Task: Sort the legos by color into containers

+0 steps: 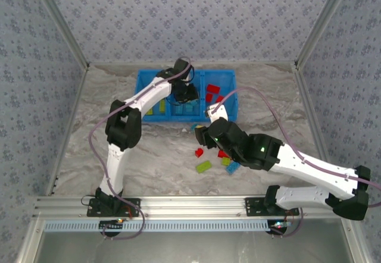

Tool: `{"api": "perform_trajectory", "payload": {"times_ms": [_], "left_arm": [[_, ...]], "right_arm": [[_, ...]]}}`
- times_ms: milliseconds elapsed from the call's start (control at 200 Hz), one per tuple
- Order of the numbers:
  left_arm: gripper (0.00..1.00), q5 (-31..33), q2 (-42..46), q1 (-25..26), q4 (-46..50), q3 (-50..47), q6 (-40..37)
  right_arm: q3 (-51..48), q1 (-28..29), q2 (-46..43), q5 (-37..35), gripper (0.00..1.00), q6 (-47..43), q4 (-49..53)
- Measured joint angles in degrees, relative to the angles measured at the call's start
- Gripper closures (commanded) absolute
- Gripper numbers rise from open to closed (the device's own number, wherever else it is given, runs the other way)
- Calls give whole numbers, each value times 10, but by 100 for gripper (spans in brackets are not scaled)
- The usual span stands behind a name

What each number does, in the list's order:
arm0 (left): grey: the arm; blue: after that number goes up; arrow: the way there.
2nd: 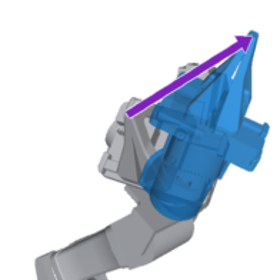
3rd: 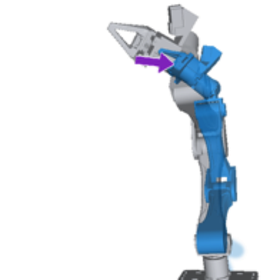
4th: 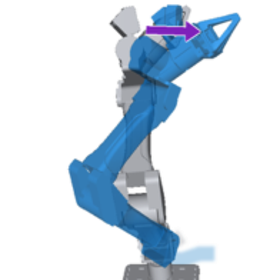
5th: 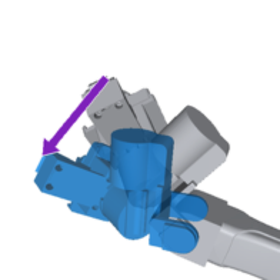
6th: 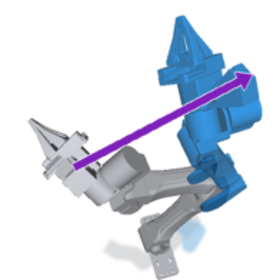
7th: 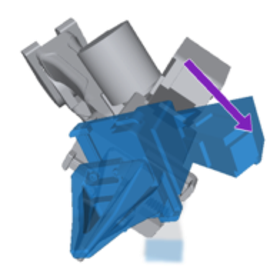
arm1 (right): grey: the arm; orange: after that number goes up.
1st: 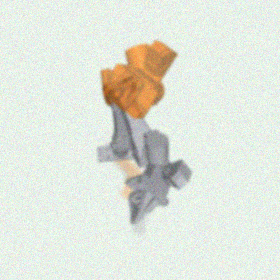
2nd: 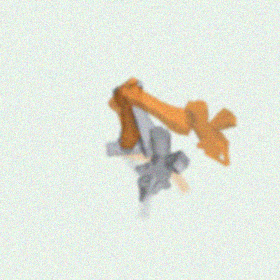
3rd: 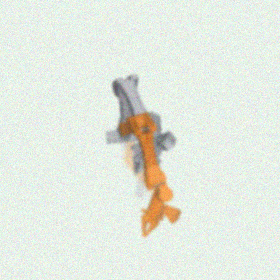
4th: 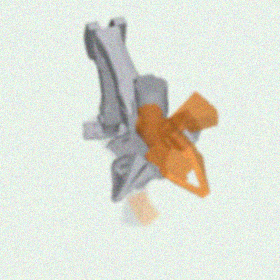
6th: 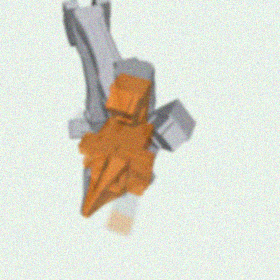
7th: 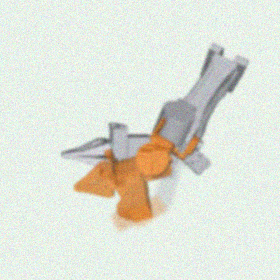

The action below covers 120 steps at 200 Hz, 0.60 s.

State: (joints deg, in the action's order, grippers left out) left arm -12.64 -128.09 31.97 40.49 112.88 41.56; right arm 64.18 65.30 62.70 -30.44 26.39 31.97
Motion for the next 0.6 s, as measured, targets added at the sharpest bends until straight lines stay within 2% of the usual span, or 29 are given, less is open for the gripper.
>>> {"api": "perform_trajectory", "payload": {"times_ms": [260, 435, 600], "left_arm": [[72, -19, -13, -1, 0, 0, 12], [58, -17, -13, -1, 2, 0, 10], [55, -15, -13, -1, 5, 0, 9]], "right_arm": [[0, -8, 19, 2, 40, 4, -10], [-6, -15, 21, 6, 40, 13, -9], [-9, -17, 33, 7, 40, 17, -9]]}}
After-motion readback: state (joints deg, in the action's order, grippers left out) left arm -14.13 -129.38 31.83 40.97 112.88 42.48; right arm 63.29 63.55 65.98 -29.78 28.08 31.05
